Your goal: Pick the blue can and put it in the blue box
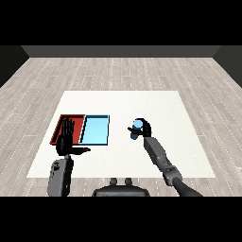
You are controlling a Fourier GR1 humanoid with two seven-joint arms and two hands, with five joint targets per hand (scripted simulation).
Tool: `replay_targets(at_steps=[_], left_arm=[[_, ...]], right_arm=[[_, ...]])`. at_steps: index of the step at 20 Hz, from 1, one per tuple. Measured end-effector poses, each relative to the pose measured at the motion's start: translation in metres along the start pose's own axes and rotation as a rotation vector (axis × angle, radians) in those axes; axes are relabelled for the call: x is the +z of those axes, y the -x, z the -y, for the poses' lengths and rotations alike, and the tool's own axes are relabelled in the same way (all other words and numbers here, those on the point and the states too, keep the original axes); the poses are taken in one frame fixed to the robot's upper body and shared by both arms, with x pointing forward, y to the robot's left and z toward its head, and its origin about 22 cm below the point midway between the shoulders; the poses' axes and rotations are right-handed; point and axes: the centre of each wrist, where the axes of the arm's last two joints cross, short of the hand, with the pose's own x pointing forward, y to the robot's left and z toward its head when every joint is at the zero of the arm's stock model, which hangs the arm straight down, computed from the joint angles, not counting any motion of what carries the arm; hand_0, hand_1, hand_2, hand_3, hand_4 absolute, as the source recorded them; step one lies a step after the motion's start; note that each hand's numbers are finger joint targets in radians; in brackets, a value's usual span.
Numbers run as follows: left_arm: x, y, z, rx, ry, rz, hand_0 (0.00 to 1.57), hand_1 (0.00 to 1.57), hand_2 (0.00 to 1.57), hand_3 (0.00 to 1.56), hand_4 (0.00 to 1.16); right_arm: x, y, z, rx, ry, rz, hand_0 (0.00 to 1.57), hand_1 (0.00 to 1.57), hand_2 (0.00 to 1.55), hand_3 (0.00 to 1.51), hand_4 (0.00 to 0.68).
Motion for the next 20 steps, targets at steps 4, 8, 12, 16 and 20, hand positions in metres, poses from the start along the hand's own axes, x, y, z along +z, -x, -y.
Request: replay_targets(at_steps=[4,8,12,16,20], left_arm=[[-0.001,0.001,0.011,-0.011,0.006,0.002,0.0,0.0,0.0,0.0,0.0],[0.004,0.004,0.02,-0.02,0.031,-0.011,0.0,0.0,0.0,0.0,0.0],[0.0,0.006,0.031,-0.01,0.075,-0.03,0.0,0.0,0.0,0.0,0.0],[0.0,0.007,0.041,0.0,0.114,-0.079,0.0,0.0,0.0,0.0,0.0],[-0.003,0.014,0.061,0.007,0.158,-0.12,0.0,0.0,0.0,0.0,0.0]], right_arm=[[-0.005,-0.006,-0.004,0.022,0.011,0.004,1.49,1.49,1.47,1.41,0.637],[-0.011,-0.023,-0.012,0.054,0.0,0.046,1.43,1.43,1.45,1.4,0.624],[-0.015,-0.046,-0.007,0.092,-0.014,0.097,1.43,1.43,1.45,1.4,0.623],[-0.02,-0.073,-0.007,0.141,-0.034,0.162,1.44,1.44,1.45,1.4,0.615],[-0.022,-0.101,-0.01,0.171,-0.057,0.224,1.42,1.42,1.44,1.4,0.616]])
